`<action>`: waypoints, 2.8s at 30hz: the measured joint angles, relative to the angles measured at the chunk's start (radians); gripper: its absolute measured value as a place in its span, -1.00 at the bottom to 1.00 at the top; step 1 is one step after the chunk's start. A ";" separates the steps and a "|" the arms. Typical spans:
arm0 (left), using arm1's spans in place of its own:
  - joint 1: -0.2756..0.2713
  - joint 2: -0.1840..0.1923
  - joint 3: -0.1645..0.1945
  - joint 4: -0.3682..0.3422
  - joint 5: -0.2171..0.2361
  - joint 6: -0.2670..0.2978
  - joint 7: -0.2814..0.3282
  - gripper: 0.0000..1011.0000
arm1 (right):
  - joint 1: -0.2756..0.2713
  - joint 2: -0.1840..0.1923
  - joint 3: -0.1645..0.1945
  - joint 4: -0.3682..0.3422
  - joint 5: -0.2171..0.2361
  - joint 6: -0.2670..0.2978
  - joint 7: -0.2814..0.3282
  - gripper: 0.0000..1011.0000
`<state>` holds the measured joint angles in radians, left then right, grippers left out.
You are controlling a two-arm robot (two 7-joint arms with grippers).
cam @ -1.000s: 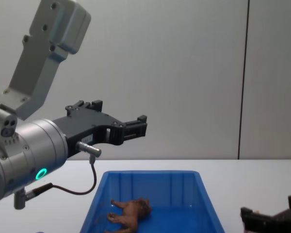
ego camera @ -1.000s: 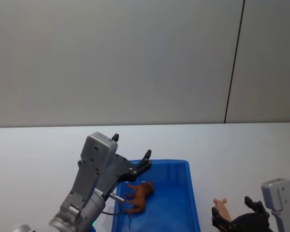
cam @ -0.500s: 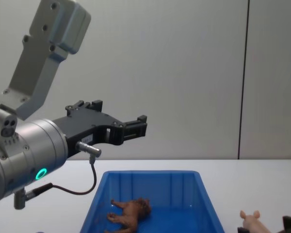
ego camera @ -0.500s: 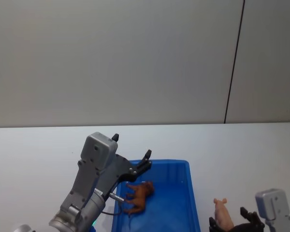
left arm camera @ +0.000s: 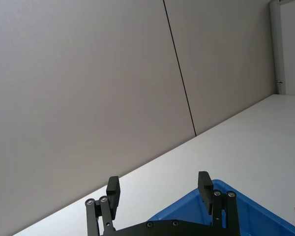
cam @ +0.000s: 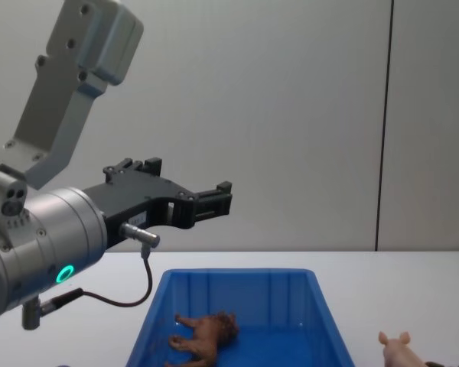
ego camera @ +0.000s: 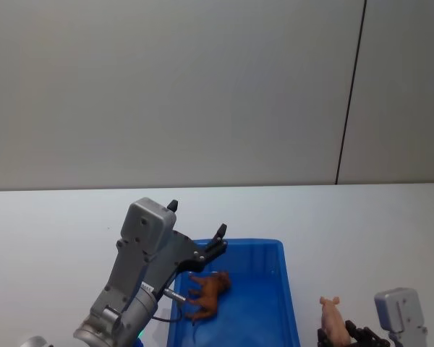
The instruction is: Pick up the two dolls from the table and place them into the box.
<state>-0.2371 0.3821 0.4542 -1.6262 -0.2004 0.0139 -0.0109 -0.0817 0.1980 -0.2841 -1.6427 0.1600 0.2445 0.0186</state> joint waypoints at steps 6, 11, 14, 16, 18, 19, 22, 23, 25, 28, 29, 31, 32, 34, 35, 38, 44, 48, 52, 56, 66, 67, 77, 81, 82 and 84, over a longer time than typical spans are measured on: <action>0.000 0.000 0.000 0.000 0.000 0.000 0.000 0.98 | 0.001 -0.004 0.000 0.004 0.001 -0.003 -0.001 -0.22; 0.000 0.000 0.000 0.000 0.000 0.000 0.000 0.98 | -0.001 -0.005 0.000 -0.007 -0.006 -0.018 -0.001 -0.25; 0.000 0.000 0.000 0.000 0.000 0.000 0.000 0.98 | -0.005 -0.003 0.000 -0.025 -0.016 -0.038 -0.001 -0.25; 0.000 0.000 0.000 0.000 0.000 0.000 0.000 0.98 | -0.007 -0.002 0.001 -0.037 -0.021 -0.050 0.000 -0.25; 0.000 0.000 0.000 0.000 0.000 0.000 0.000 0.98 | -0.008 0.000 0.001 -0.048 -0.025 -0.060 0.002 -0.25; 0.000 0.000 0.000 0.000 0.000 0.000 0.000 0.98 | -0.009 0.001 0.002 -0.052 -0.026 -0.063 0.003 -0.25; 0.000 0.000 0.000 0.000 0.000 0.000 0.000 0.98 | -0.010 0.004 0.003 -0.074 -0.033 -0.084 0.010 -0.25; 0.000 0.000 0.000 0.000 0.000 0.000 0.000 0.98 | -0.010 0.006 0.004 -0.084 -0.035 -0.092 0.015 -0.25; 0.000 0.000 0.000 0.000 0.000 0.000 0.000 0.98 | -0.008 0.007 0.006 -0.095 -0.036 -0.103 0.024 -0.25; 0.000 0.000 0.000 0.000 0.000 0.000 0.000 0.98 | -0.002 0.010 0.009 -0.111 -0.034 -0.123 0.046 -0.25; 0.000 0.000 0.000 0.000 0.000 0.000 0.000 0.98 | -0.001 0.010 0.010 -0.114 -0.032 -0.126 0.052 -0.25; 0.000 0.000 0.000 0.000 0.000 0.000 0.000 0.98 | 0.008 0.010 0.013 -0.121 -0.022 -0.135 0.075 -0.25; 0.000 0.000 0.000 0.000 0.000 0.000 0.000 0.98 | 0.010 0.010 0.014 -0.123 -0.019 -0.137 0.083 -0.25; 0.000 0.000 0.000 0.000 0.000 0.000 0.000 0.98 | 0.018 0.009 0.015 -0.125 -0.010 -0.140 0.098 -0.25; 0.000 0.000 0.000 0.000 0.000 0.000 0.000 0.98 | 0.025 0.008 0.016 -0.126 -0.003 -0.141 0.114 -0.25; 0.000 0.000 0.000 0.000 0.000 0.000 0.000 0.98 | 0.043 0.002 0.017 -0.124 0.018 -0.138 0.151 -0.25; 0.000 0.000 0.000 0.000 0.000 0.000 0.000 0.98 | 0.086 -0.019 0.014 -0.091 0.053 -0.104 0.214 -0.22; 0.000 0.000 0.000 0.000 0.000 0.000 0.000 0.98 | 0.116 -0.035 0.010 -0.052 0.063 -0.082 0.243 0.02; 0.000 0.000 0.000 0.000 0.000 0.000 0.000 0.98 | 0.143 -0.050 0.005 -0.012 0.066 -0.067 0.264 0.27; 0.000 0.000 0.000 0.000 0.000 0.000 0.000 0.98 | 0.166 -0.063 0.002 0.024 0.067 -0.060 0.274 0.51; 0.000 0.000 0.000 0.000 0.000 0.000 0.000 0.98 | 0.183 -0.071 0.002 0.054 0.054 -0.077 0.252 0.98; 0.000 0.000 0.000 0.000 0.000 0.000 0.000 0.98 | 0.181 -0.069 0.003 0.053 0.052 -0.082 0.240 0.98; 0.000 0.000 0.000 0.000 0.000 0.000 0.000 0.98 | 0.145 -0.049 0.018 0.020 0.048 -0.117 0.154 0.98; 0.000 0.000 0.000 0.000 0.000 0.000 0.000 0.98 | 0.127 -0.040 0.025 0.002 0.053 -0.129 0.116 0.98; 0.000 0.000 0.000 0.000 0.000 0.000 0.000 0.98 | 0.124 -0.038 0.026 -0.001 0.054 -0.130 0.112 0.98; 0.000 0.000 0.000 0.000 0.000 0.000 0.000 0.98 | 0.114 -0.033 0.030 -0.009 0.059 -0.137 0.094 0.98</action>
<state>-0.2371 0.3821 0.4542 -1.6262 -0.2004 0.0138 -0.0110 0.0321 0.1650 -0.2539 -1.6517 0.2185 0.1077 0.1125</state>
